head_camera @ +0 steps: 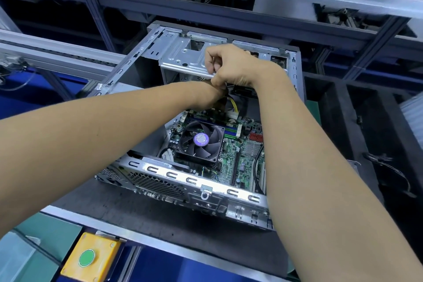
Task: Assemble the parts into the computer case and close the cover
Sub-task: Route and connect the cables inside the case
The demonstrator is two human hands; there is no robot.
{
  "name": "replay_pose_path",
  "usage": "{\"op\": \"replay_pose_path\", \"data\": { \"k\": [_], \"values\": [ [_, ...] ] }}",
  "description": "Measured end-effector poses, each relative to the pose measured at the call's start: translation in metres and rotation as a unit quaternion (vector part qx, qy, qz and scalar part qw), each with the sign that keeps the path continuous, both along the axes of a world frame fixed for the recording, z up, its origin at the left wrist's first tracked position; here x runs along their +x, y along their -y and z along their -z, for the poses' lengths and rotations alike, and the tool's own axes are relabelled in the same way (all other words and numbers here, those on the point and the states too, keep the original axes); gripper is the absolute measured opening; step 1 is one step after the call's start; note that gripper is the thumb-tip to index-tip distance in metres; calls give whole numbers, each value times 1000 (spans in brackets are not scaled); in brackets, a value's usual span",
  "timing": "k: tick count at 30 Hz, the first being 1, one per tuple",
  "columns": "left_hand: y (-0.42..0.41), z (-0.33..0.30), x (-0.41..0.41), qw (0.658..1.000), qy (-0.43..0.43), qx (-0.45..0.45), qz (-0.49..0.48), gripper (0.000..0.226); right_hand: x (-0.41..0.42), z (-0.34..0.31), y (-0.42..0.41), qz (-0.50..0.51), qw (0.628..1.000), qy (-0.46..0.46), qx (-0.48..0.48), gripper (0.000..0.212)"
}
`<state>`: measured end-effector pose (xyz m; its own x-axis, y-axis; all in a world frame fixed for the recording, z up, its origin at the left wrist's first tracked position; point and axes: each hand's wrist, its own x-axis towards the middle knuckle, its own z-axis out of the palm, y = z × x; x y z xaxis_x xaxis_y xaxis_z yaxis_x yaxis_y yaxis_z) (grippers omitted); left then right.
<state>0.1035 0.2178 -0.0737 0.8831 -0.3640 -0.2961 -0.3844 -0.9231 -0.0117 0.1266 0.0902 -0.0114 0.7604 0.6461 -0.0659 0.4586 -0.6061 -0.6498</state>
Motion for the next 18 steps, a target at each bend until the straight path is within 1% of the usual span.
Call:
{"op": "replay_pose_path", "data": {
  "k": [5, 7, 10, 15, 18],
  "values": [
    [-2, -5, 1, 999, -15, -21, 37, 33, -2, -2, 0, 8, 1000, 9, -13, 31],
    [-5, -5, 3, 999, -21, -17, 44, 27, -2, -2, -1, 9, 1000, 11, -13, 32],
    [-5, -3, 5, 999, -12, -22, 30, 21, -3, -2, -1, 10, 1000, 11, -15, 31],
    [-1, 1, 4, 999, 5, -51, 2, 38, -2, -2, -3, 10, 999, 27, -18, 30],
    [1, 3, 5, 998, 2, -61, -20, 42, -3, 0, -2, 13, 999, 31, -19, 29]
  ]
}}
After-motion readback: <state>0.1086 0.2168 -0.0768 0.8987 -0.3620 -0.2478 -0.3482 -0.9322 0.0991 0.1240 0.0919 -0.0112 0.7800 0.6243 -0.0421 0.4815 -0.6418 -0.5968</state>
